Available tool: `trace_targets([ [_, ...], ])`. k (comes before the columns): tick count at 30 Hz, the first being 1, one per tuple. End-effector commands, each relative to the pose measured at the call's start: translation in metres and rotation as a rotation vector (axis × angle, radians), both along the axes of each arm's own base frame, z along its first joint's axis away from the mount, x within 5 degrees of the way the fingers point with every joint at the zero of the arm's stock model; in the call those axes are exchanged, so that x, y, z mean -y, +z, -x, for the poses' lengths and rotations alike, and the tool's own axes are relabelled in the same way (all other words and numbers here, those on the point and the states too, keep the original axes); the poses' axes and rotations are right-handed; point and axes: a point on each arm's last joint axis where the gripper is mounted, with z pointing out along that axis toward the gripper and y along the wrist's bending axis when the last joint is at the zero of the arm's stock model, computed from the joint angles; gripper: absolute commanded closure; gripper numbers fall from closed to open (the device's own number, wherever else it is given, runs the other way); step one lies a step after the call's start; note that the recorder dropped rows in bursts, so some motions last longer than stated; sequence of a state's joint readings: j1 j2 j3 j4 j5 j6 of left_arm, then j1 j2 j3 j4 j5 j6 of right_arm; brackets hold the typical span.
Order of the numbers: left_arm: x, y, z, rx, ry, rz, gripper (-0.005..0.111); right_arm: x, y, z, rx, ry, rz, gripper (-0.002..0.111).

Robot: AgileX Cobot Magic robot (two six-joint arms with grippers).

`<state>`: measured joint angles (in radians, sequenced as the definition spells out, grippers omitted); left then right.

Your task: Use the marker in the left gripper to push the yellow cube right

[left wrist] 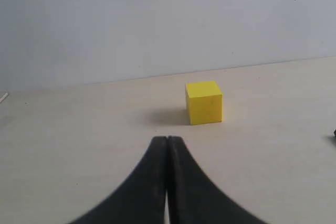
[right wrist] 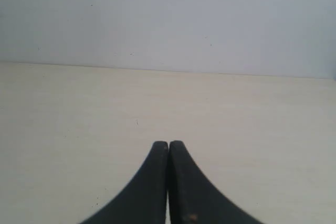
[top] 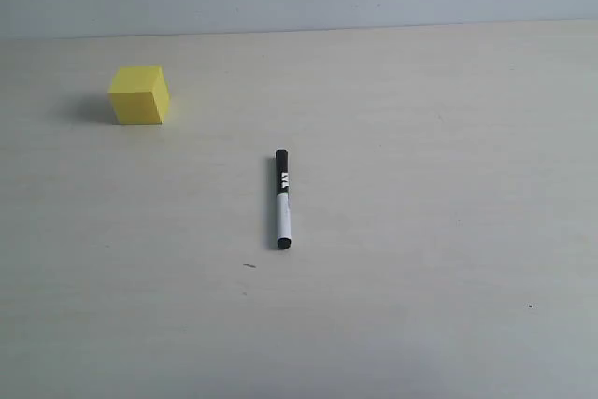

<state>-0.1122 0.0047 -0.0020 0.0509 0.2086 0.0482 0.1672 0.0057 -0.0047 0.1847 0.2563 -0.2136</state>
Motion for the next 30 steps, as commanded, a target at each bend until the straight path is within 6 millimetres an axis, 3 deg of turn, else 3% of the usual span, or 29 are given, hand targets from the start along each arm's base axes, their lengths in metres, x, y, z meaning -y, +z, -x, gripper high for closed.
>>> trace_targets([
  [1, 0.0, 0.0, 0.0, 0.006, 0.003, 0.001, 0.107, 0.001, 0.0, 0.0, 0.014, -0.008, 0.005, 0.108],
  [9, 0.0, 0.0, 0.0, 0.009, 0.003, 0.003, 0.107, 0.001, 0.0, 0.0, 0.014, -0.008, 0.005, 0.108],
  [11, 0.001, 0.005, 0.0, 0.055, 0.002, 0.076, 0.107, 0.001, 0.0, 0.0, 0.014, -0.008, 0.005, 0.108],
  [15, 0.001, 0.018, 0.0, 0.138, 0.005, 0.557, 0.107, 0.001, 0.0, 0.0, 0.014, -0.008, 0.005, 0.108],
  [18, 0.0, 0.026, 0.001, 0.21, -0.019, 0.744, 0.107, 0.001, 0.0, 0.0, 0.014, -0.008, 0.005, 0.108],
  [22, -0.003, 0.051, 0.009, 0.466, -0.119, 0.877, 0.107, 0.001, 0.0, 0.0, 0.014, -0.008, 0.005, 0.108],
  [25, -0.003, 0.09, 0.016, 0.53, -0.162, 0.925, 0.107, 0.001, 0.0, 0.0, 0.014, -0.008, 0.005, 0.108],
  [26, -0.002, 0.119, 0.013, 0.462, -0.133, 0.892, 0.107, 0.001, 0.0, 0.0, 0.014, -0.008, 0.005, 0.108],
  [27, -0.001, 0.133, 0.007, 0.406, -0.105, 0.842, 0.107, 0.001, 0.0, 0.0, 0.014, -0.008, 0.005, 0.108],
  [29, 0.004, 0.163, -0.021, 0.189, -0.022, 0.687, 0.107, 0.001, 0.0, 0.0, 0.014, -0.008, 0.005, 0.108],
  [30, 0.008, 0.174, -0.047, 0.008, 0.025, 0.584, 0.107, 0.001, 0.0, 0.0, 0.014, -0.008, 0.005, 0.108],
])
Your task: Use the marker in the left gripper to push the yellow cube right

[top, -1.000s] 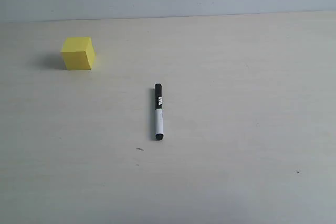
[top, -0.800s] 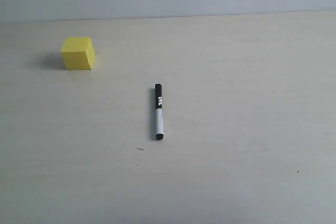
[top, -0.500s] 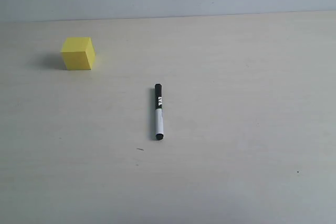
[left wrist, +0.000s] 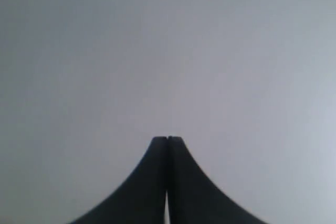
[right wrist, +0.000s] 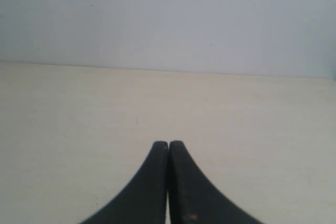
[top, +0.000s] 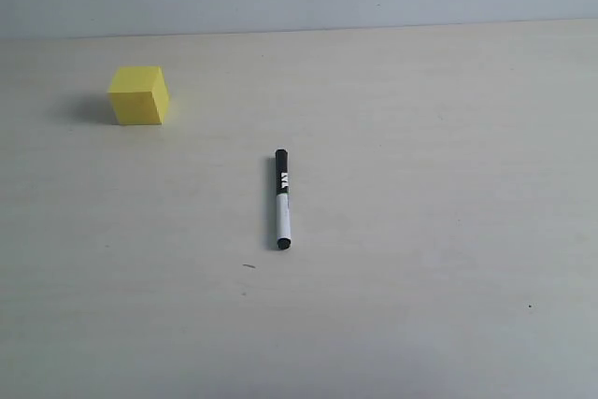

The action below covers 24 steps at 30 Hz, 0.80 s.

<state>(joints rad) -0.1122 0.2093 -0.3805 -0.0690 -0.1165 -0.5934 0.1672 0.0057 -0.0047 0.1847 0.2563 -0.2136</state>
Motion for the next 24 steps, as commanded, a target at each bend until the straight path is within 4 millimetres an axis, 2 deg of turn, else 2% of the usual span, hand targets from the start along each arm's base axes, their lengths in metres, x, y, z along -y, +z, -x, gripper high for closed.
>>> trace_targets([
  [1, 0.01, 0.034, -0.066, -0.511, -0.006, -0.286, 0.107, 0.001, 0.0, 0.0, 0.014, -0.008, 0.005, 0.108],
  [2, 0.015, 0.035, -0.097, -0.757, -0.055, -0.385, 0.107, 0.001, 0.0, 0.0, 0.014, -0.008, 0.005, 0.108],
  [3, 0.018, 0.031, -0.112, -0.887, -0.099, -0.423, 0.107, 0.001, 0.0, 0.0, 0.014, -0.008, 0.005, 0.108],
  [5, 0.038, 0.01, -0.155, -1.251, -0.348, -0.535, 0.107, 0.001, 0.0, 0.0, 0.014, -0.008, 0.005, 0.108],
  [6, 0.046, 0.002, -0.165, -1.321, -0.413, -0.544, 0.107, 0.001, 0.0, 0.0, 0.014, -0.008, 0.005, 0.108],
  [7, 0.063, -0.016, -0.179, -1.434, -0.493, -0.574, 0.107, 0.001, 0.0, 0.0, 0.014, -0.008, 0.005, 0.108],
  [8, 0.075, -0.024, -0.185, -1.465, -0.525, -0.596, 0.107, 0.001, 0.0, 0.0, 0.014, -0.008, 0.005, 0.108],
  [9, 0.097, -0.037, -0.194, -1.5, -0.553, -0.635, 0.107, 0.001, 0.0, 0.0, 0.014, -0.008, 0.005, 0.108],
  [10, 0.111, -0.044, -0.197, -1.512, -0.565, -0.662, 0.107, 0.001, 0.0, 0.0, 0.014, -0.008, 0.005, 0.108],
  [11, 0.137, -0.056, -0.202, -1.532, -0.573, -0.708, 0.107, 0.001, 0.0, 0.0, 0.014, -0.008, 0.005, 0.108],
  [16, 0.207, -0.082, -0.215, -1.578, -0.586, -0.839, 0.107, 0.001, 0.0, 0.0, 0.014, -0.008, 0.005, 0.108],
  [19, 0.241, -0.09, -0.228, -1.59, -0.597, -0.859, 0.107, 0.001, 0.0, 0.0, 0.014, -0.008, 0.005, 0.108],
  [24, 0.28, -0.111, -0.246, -1.624, -0.62, -0.902, 0.107, 0.001, 0.0, 0.0, 0.014, -0.008, 0.005, 0.108],
])
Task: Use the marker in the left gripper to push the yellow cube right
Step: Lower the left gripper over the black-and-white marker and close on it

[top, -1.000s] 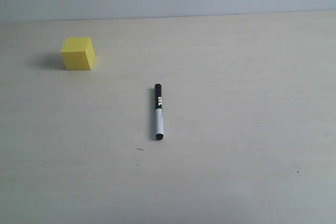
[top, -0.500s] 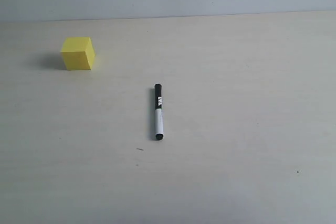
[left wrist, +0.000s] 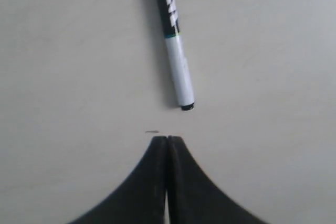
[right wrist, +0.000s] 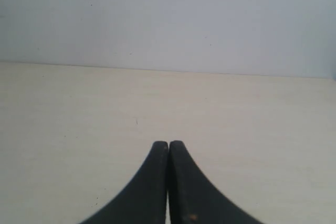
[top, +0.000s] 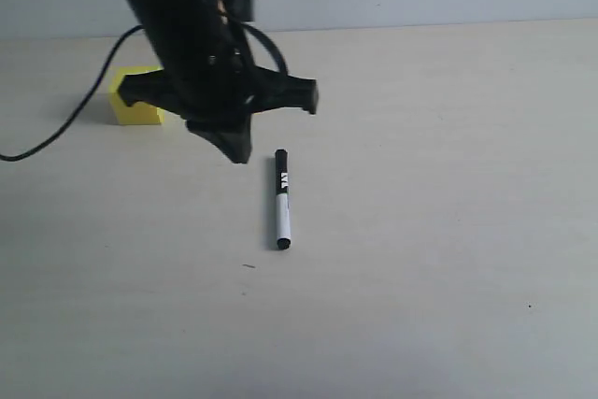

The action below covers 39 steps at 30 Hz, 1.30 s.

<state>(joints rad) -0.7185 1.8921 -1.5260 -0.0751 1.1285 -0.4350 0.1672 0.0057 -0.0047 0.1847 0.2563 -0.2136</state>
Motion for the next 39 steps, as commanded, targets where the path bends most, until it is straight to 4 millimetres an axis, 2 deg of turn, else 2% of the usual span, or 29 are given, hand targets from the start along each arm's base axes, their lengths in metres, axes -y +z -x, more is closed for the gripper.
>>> trace_targets([
  [1, 0.031, -0.02, -0.016, -0.035, -0.016, -0.039, 0.107, 0.001, 0.0, 0.0, 0.014, -0.008, 0.005, 0.108],
  [5, 0.044, -0.043, -0.029, -0.057, -0.02, -0.059, 0.105, 0.001, 0.0, 0.0, 0.014, -0.008, 0.005, 0.108],
  [8, 0.049, -0.057, -0.033, -0.068, -0.021, -0.072, 0.095, 0.001, 0.0, 0.0, 0.014, -0.008, 0.005, 0.108],
  [14, 0.05, -0.076, -0.041, -0.066, 0.04, -0.076, 0.066, 0.001, 0.0, 0.0, 0.014, -0.008, 0.005, 0.108],
  [17, 0.051, -0.083, -0.043, -0.066, 0.048, -0.076, 0.058, 0.001, 0.0, 0.0, 0.014, -0.008, 0.005, 0.108],
  [30, 0.053, -0.114, -0.045, -0.097, 0.069, -0.108, 0.058, 0.001, 0.0, 0.0, 0.014, -0.008, 0.005, 0.108],
  [39, 0.054, -0.12, -0.047, -0.083, 0.099, -0.097, 0.058, 0.001, 0.0, 0.0, 0.014, -0.008, 0.005, 0.108],
])
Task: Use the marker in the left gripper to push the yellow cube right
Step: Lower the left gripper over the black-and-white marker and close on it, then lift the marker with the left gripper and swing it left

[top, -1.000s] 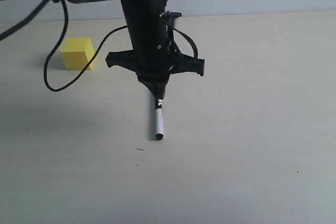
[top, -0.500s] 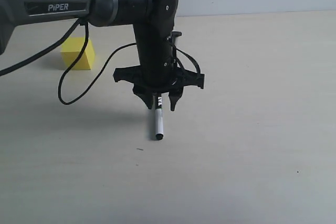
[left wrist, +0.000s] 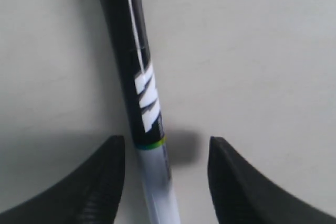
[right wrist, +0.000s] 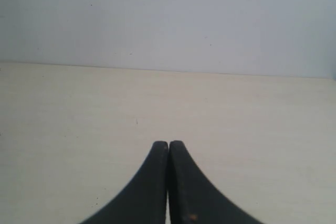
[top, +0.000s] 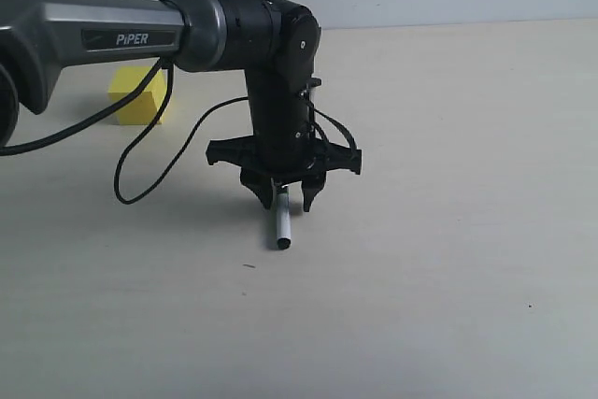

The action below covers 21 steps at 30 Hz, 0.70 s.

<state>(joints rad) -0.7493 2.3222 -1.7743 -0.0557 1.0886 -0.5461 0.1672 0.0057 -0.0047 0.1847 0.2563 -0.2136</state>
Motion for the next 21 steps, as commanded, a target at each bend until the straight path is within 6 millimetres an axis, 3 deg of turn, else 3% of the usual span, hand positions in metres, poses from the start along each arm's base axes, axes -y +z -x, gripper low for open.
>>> trace_targets([
  [1, -0.0011, 0.001, -0.003, 0.022, 0.027, 0.007, 0.058, 0.0007, -0.0002, -0.0001, 0.014, -0.008, 0.005, 0.108],
  [14, -0.0018, -0.0071, -0.003, 0.01, 0.031, -0.013, 0.063, 0.0007, -0.0002, -0.0001, 0.014, -0.008, 0.005, 0.108],
  [16, -0.0022, -0.0072, -0.0033, 0.014, 0.028, -0.017, 0.074, 0.0007, -0.0002, -0.0001, 0.014, -0.008, 0.005, 0.108],
  [20, -0.0028, -0.0072, -0.0036, 0.018, 0.022, -0.024, 0.107, 0.0007, -0.0002, -0.0001, 0.014, -0.008, 0.005, 0.108],
  [21, -0.0031, -0.0072, -0.0036, 0.018, 0.018, -0.027, 0.106, 0.0007, -0.0002, -0.0001, 0.014, -0.008, 0.005, 0.108],
])
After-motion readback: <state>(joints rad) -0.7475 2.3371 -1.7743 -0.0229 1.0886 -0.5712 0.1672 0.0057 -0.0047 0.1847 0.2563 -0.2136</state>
